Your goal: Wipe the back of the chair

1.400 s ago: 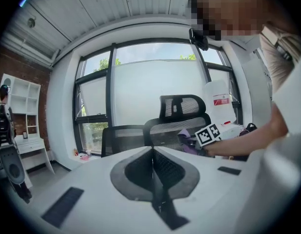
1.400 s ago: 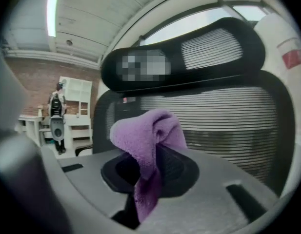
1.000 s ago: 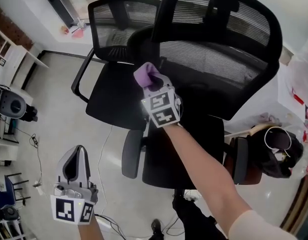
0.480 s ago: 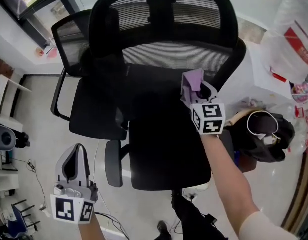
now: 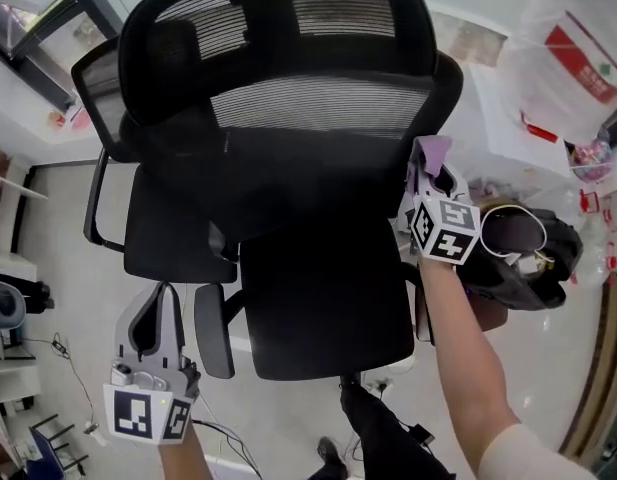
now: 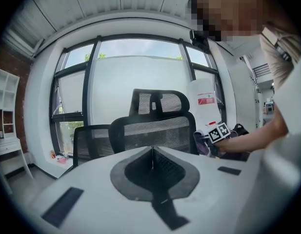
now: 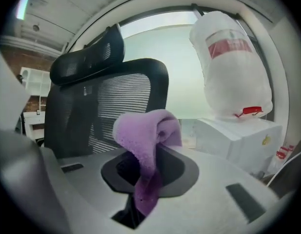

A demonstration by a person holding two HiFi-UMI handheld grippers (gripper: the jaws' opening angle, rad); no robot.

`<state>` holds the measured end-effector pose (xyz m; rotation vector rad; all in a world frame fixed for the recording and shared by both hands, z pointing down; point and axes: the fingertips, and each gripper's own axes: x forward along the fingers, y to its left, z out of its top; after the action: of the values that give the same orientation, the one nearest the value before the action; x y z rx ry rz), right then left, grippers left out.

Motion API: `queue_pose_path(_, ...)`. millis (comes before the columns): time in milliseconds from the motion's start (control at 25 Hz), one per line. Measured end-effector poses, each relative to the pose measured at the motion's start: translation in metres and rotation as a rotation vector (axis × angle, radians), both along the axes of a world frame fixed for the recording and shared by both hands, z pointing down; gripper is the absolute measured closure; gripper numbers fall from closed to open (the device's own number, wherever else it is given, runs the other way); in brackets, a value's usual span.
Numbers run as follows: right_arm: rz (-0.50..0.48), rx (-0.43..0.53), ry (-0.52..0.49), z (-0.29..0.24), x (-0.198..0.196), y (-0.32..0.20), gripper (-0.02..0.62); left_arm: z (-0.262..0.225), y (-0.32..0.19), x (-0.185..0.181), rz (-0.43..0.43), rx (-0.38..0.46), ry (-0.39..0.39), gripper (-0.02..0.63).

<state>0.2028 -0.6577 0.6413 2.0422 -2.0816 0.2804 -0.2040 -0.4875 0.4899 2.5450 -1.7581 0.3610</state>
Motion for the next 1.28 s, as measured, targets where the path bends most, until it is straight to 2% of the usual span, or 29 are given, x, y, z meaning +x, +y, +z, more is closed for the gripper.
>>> queue_pose_path(120,-0.035,0.013,-0.016,0.002,-0.037,-0.002,0.543,-0.001,0.009,-0.018,-0.034,0.0,-0.004,0.598)
queue_pose_path(480,-0.267,0.026,-0.062,0.016,-0.217,-0.016,0.543,0.007,0.047,-0.094,-0.158,0.022,-0.016,0.599)
queue_pose_path(600,-0.413,0.031,-0.035,0.011,-0.29,-0.01,0.543,0.012,0.069,-0.113,-0.187,0.021,-0.015,0.598)
queue_pose_path(680,-0.524,-0.009,-0.026,0.016,-0.338,0.009,0.543,0.015,0.097,-0.124,-0.213,-0.005,-0.017,0.599)
queue_pose_path(760,-0.584,-0.059,-0.019,0.026,-0.372,0.019,0.543,0.019,0.117,-0.135,-0.235,-0.033,-0.022,0.598)
queue_pose_path(880,-0.597,-0.094,-0.002,0.037,-0.384,0.021,0.543,0.021,0.131,-0.149,-0.249,-0.046,-0.026,0.598)
queue_pose_path(1120,-0.601,-0.112,0.01,0.035,-0.377,0.097,0.543,0.01,0.205,-0.159,-0.242,-0.018,-0.042,0.598)
queue_pose_path(1280,-0.611,-0.125,0.016,0.01,-0.38,0.098,0.541,-0.02,0.198,-0.169,-0.237,-0.001,-0.045,0.598)
